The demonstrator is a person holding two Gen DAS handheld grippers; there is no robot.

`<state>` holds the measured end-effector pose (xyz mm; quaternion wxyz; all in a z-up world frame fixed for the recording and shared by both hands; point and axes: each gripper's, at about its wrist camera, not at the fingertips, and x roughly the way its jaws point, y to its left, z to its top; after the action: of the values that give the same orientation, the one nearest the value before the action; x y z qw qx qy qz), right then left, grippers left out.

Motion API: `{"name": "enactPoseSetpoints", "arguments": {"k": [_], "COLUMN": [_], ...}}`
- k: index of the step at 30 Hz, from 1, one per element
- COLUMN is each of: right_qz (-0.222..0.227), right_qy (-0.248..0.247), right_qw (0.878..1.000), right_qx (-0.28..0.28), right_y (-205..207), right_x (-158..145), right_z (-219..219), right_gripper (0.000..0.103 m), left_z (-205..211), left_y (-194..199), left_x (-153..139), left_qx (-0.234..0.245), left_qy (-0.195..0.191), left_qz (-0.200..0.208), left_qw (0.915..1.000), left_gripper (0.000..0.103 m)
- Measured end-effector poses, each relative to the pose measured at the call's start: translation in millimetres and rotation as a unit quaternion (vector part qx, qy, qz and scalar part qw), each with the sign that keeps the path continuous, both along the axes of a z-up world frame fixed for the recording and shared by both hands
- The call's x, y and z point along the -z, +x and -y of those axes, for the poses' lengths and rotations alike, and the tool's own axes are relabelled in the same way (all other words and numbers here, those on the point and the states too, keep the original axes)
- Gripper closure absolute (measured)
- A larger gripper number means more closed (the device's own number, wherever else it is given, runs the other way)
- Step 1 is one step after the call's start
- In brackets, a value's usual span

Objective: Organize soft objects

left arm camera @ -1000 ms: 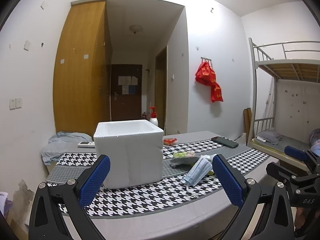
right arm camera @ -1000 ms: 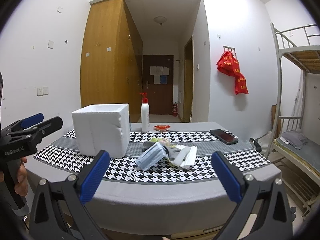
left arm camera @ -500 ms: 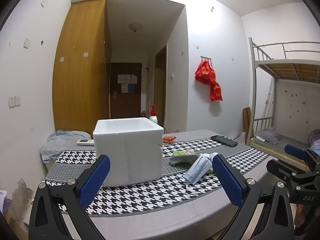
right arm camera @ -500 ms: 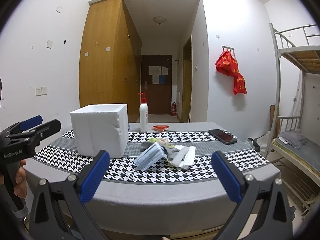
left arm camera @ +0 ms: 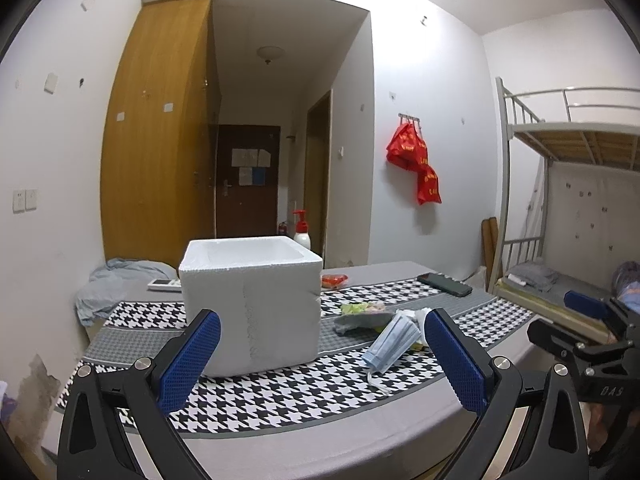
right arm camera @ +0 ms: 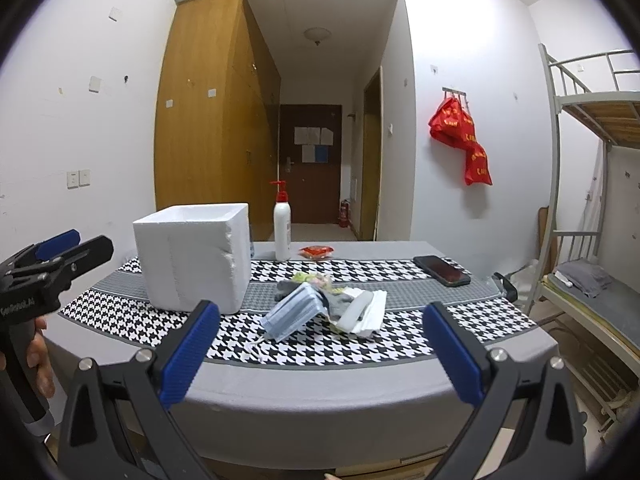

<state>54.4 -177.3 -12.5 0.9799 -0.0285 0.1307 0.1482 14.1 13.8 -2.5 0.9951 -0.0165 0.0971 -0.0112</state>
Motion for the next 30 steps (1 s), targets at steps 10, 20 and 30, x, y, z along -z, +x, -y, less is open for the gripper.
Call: {"name": "enactPoseSetpoints", "arguments": {"k": [10,20,30], "right_qz": [-0.030,-0.060,-0.084], "right_qy": [-0.017,-0.025,-0.024], "right_qw": [0.999,0.998,0.995], "right_qx": [0.002,0.005,0.037], "right_y": [30.9,71.5,98.2], "right_x": [2.9,15.3,20.2], "right_z": [4.5,10.8,9.5], "right_gripper": [0.001,0.001,0.001], "left_z": [20.2,29.7,39.1], "left_y": [33.8,65.4,94.5], "left_x": [6.1,13.4,23.0], "left_qx": [0.027,0.049,0.104], "left_qy": [0.008,0.005,0.023], "left_qz": [-0.033,-0.059,-0.083], "left_qw": [0.9991,0.9970,0.9909], "left_gripper": [0.001,0.001,0.001]}}
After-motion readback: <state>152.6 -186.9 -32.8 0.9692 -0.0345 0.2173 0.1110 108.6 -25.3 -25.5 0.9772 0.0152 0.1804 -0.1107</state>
